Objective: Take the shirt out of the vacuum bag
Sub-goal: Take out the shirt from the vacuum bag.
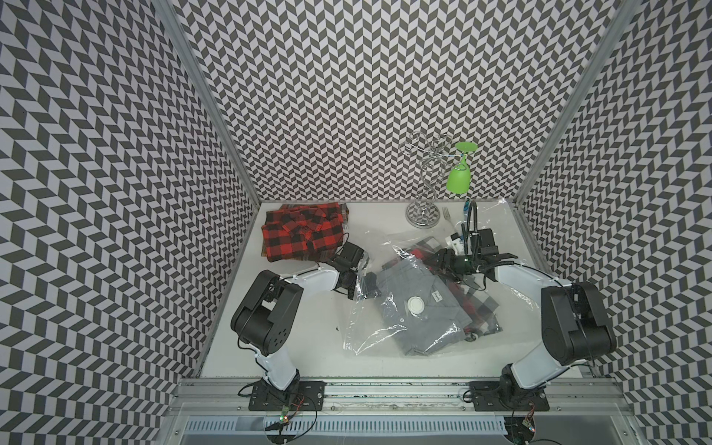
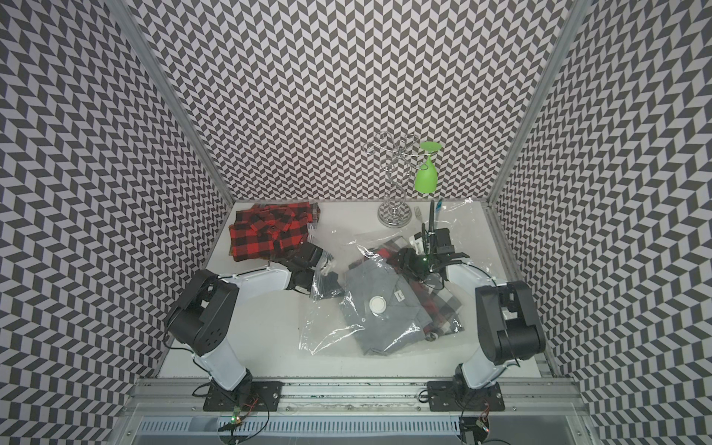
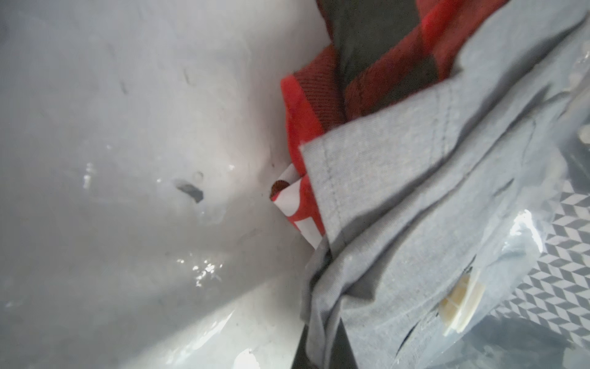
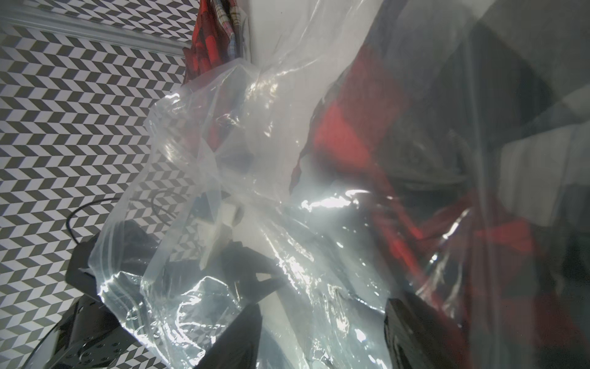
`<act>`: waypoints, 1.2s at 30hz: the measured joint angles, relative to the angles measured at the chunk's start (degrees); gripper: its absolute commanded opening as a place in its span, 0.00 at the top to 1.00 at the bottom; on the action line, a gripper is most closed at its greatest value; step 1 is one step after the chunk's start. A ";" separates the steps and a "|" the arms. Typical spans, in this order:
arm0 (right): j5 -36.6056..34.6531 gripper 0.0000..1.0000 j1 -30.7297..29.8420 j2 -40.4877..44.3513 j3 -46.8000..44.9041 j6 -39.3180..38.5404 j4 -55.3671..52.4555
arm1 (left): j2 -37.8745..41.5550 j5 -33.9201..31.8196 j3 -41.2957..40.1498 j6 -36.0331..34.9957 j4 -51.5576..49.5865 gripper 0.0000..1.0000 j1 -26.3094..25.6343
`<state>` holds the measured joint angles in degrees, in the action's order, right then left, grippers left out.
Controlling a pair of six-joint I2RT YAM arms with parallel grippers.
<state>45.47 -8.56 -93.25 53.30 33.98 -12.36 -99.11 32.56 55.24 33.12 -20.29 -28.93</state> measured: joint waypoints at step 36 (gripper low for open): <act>-5.20 0.91 6.40 -6.60 -4.17 1.57 5.09 | -7.72 0.87 14.03 -6.67 -7.96 1.00 3.15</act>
<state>40.27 -2.15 -99.85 49.12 35.55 -7.27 -106.83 33.43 69.28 26.46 -28.25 -25.78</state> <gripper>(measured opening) 0.089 0.070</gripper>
